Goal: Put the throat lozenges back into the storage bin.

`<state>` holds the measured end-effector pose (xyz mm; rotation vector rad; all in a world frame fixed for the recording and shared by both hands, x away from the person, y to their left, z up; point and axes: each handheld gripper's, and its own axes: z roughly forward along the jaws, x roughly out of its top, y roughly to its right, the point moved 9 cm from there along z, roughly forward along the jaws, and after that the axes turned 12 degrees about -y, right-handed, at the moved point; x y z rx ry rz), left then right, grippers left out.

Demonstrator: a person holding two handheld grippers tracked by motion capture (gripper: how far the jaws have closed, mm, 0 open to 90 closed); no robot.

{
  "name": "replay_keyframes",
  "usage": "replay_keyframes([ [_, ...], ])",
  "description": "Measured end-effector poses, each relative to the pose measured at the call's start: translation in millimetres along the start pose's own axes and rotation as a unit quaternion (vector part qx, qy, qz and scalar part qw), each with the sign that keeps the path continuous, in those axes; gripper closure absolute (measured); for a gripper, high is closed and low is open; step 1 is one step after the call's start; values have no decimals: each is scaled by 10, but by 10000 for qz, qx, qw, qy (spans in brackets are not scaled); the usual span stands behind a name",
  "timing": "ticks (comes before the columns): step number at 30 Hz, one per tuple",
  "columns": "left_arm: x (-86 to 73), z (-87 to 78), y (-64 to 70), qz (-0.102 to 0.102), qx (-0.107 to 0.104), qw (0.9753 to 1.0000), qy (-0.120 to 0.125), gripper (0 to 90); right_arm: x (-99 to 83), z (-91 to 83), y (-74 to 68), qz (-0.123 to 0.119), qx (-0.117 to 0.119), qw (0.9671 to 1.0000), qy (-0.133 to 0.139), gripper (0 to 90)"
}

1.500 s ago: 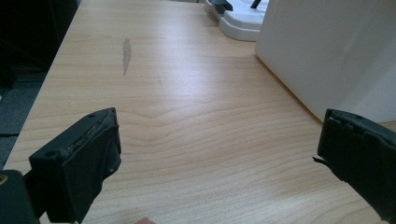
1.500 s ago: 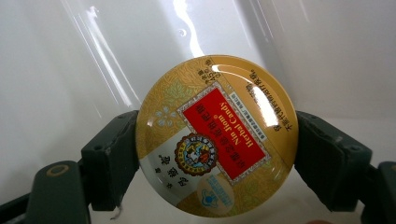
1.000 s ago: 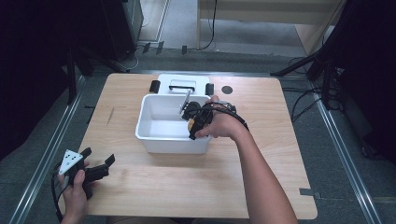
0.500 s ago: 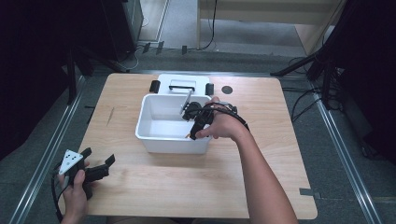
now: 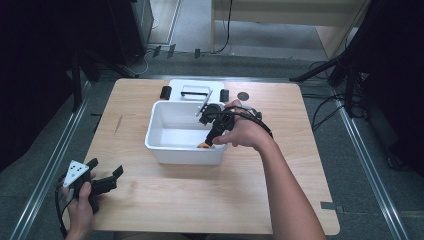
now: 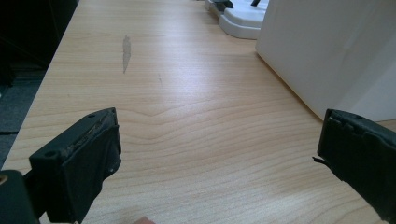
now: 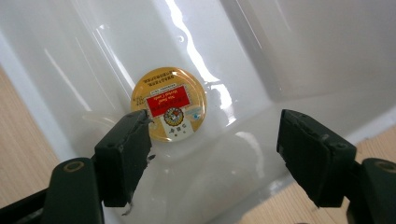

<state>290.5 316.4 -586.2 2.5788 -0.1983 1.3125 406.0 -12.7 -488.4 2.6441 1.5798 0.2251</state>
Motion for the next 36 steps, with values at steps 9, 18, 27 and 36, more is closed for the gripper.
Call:
replay_keyframes([
  [9,4,4,2,-5,12,10000,15,0,-141,-227,68,119,-67,9997,219,262],
  [18,3,5,2,10,20,10000,9,0,-387,-418,212,365,-159,9983,416,259],
  [27,0,4,4,19,26,10000,-5,0,-682,-426,353,651,-198,9965,481,256],
  [36,0,3,3,14,33,10000,-2,0,-1056,-259,500,1100,-115,9924,536,244],
])
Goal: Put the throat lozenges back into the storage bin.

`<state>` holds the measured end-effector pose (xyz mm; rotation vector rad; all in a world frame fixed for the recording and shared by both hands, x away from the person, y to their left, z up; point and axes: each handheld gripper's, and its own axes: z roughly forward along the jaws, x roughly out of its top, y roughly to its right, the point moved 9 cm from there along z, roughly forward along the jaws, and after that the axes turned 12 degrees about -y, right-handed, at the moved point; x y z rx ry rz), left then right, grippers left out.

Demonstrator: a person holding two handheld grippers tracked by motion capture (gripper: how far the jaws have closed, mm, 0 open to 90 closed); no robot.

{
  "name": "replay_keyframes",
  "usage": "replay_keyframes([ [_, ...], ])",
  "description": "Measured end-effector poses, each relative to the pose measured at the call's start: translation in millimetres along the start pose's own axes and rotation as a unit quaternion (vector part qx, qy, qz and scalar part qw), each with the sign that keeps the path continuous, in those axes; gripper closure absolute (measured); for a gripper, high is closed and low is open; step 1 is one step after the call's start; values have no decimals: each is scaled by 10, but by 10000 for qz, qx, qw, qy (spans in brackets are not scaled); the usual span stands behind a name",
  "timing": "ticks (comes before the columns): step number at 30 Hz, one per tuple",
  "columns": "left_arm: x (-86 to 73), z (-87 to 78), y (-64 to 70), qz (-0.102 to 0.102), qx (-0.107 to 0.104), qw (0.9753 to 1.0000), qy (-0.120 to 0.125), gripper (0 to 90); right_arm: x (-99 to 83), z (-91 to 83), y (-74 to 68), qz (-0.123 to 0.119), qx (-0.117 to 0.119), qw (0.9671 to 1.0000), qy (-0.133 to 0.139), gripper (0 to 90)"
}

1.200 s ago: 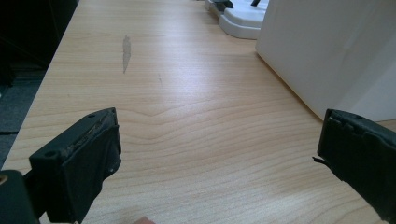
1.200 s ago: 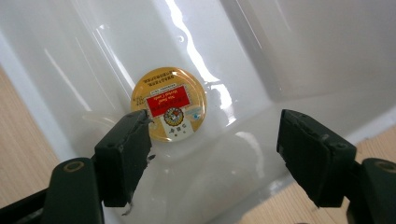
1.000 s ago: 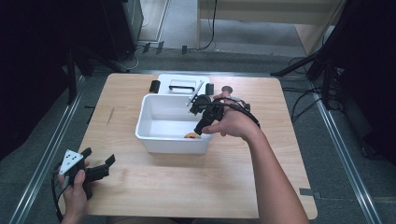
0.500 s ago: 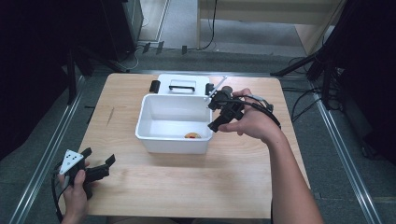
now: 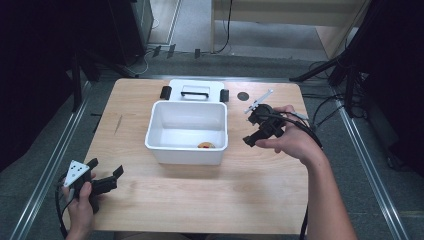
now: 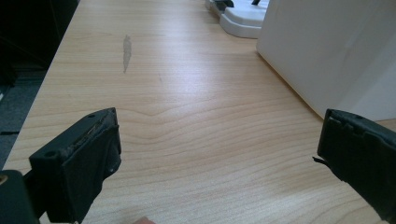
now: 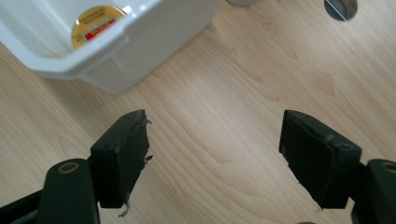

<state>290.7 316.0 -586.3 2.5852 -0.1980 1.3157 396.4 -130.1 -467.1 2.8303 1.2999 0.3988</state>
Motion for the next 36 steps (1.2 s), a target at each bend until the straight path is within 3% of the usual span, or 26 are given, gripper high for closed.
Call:
replay_keyframes([
  [8,0,0,1,2,8,10000,2,0,-336,130,215,498,-6,9987,121,212],
  [16,-5,-1,3,26,17,10000,-21,0,-669,241,404,1138,-146,9926,406,133],
  [19,-4,-1,3,14,16,10000,-10,0,-773,261,446,1278,-174,9900,568,118],
  [30,-4,-2,2,2,14,10000,-5,0,-1150,394,509,1878,-161,9735,1296,21],
  [36,-5,-4,0,1,16,10000,-9,0,-1387,555,500,2059,-378,9654,1558,0],
])
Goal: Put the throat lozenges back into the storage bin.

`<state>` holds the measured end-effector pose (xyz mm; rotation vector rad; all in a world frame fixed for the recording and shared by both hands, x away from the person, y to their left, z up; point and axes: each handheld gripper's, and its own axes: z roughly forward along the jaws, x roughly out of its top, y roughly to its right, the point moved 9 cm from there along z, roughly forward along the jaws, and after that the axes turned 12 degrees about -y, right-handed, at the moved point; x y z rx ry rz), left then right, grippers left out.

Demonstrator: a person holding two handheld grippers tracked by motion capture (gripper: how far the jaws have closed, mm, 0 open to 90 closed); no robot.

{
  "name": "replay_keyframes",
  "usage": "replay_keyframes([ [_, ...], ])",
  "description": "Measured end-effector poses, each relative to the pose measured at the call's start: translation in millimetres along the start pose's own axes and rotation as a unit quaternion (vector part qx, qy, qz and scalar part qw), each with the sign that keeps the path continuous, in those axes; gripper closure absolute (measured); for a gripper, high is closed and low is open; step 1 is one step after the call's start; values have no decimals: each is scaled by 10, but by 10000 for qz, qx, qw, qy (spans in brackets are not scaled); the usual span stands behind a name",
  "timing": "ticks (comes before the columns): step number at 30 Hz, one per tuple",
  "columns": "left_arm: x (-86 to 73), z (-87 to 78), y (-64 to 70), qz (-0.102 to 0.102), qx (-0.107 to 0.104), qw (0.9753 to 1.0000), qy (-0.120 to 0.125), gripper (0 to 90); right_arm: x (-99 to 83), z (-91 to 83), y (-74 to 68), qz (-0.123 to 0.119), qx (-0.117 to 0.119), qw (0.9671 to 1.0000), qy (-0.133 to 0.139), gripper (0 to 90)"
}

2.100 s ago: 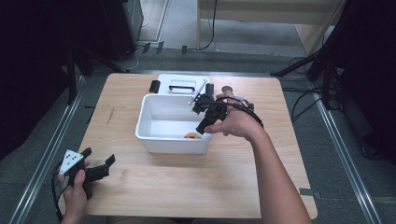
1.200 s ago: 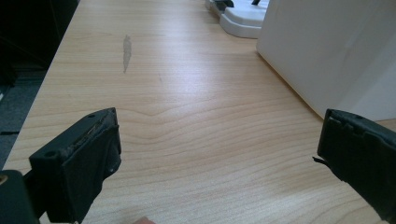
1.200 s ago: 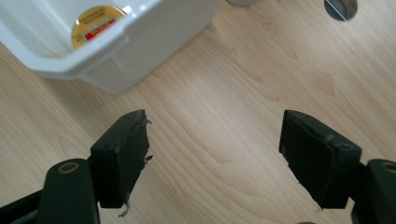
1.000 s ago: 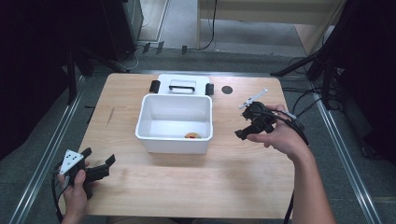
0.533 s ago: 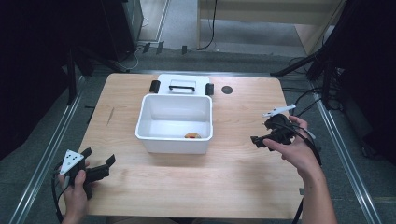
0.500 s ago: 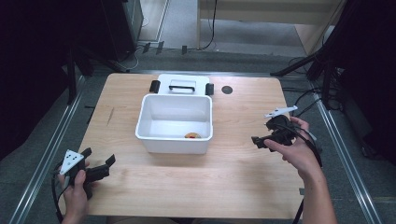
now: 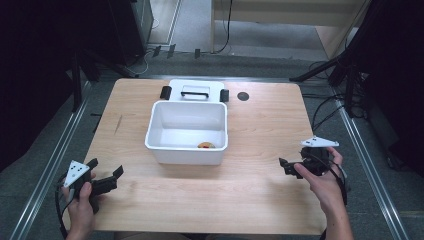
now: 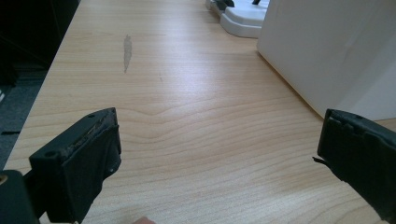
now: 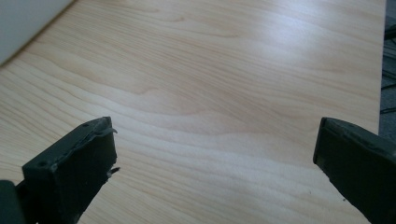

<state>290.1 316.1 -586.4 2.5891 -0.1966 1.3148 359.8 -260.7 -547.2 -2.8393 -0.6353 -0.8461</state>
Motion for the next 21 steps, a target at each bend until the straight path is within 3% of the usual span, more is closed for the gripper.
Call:
replay_keyframes([
  [5,1,1,0,-4,2,10000,3,0,-255,55,93,307,-84,9991,274,0],
  [13,-5,4,4,15,21,10000,-42,0,-608,96,138,570,-55,9959,694,0],
  [21,-6,14,-4,10,18,10000,-86,0,-659,56,86,797,-90,9919,984,0],
])
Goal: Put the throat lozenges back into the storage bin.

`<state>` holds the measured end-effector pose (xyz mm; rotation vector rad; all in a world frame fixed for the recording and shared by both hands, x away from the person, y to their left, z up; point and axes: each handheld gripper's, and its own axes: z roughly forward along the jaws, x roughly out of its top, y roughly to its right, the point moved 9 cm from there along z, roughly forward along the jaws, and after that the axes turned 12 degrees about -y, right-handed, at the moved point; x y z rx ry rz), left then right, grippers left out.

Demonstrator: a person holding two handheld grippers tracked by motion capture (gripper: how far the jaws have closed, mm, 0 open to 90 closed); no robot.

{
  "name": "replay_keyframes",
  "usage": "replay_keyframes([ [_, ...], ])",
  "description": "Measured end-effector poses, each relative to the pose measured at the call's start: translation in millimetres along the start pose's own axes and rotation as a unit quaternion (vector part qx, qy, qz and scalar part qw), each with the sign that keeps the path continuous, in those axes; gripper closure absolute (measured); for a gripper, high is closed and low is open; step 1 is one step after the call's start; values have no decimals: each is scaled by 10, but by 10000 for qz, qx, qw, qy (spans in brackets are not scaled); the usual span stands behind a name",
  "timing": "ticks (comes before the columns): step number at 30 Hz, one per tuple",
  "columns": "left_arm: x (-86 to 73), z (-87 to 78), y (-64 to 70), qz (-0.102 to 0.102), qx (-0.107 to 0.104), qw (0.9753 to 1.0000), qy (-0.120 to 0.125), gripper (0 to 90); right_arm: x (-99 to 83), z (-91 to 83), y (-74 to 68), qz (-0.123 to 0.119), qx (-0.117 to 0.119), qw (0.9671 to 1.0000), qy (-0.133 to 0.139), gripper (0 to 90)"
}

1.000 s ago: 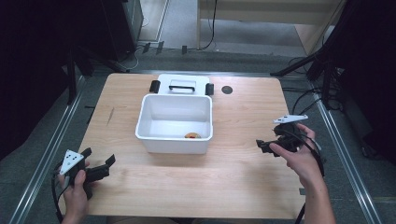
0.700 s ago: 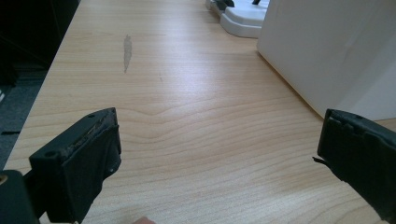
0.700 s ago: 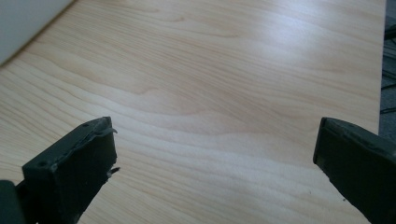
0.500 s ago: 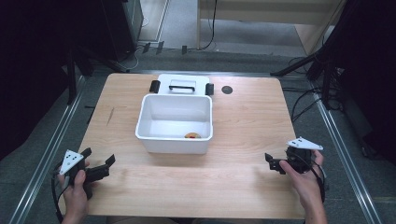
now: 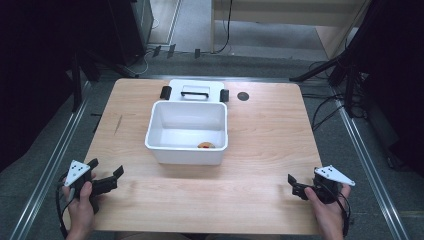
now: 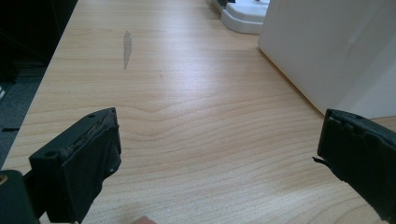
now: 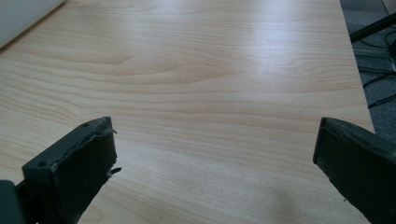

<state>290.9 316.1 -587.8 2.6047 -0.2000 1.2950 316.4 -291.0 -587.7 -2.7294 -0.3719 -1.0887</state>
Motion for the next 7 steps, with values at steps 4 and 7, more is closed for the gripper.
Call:
replay_keyframes([
  [4,-2,5,13,48,42,10000,-20,0,2,12,-38,43,-10,10000,23,0],
  [7,-8,13,16,84,86,9999,-70,0,-9,12,-68,77,3,10000,32,0],
])
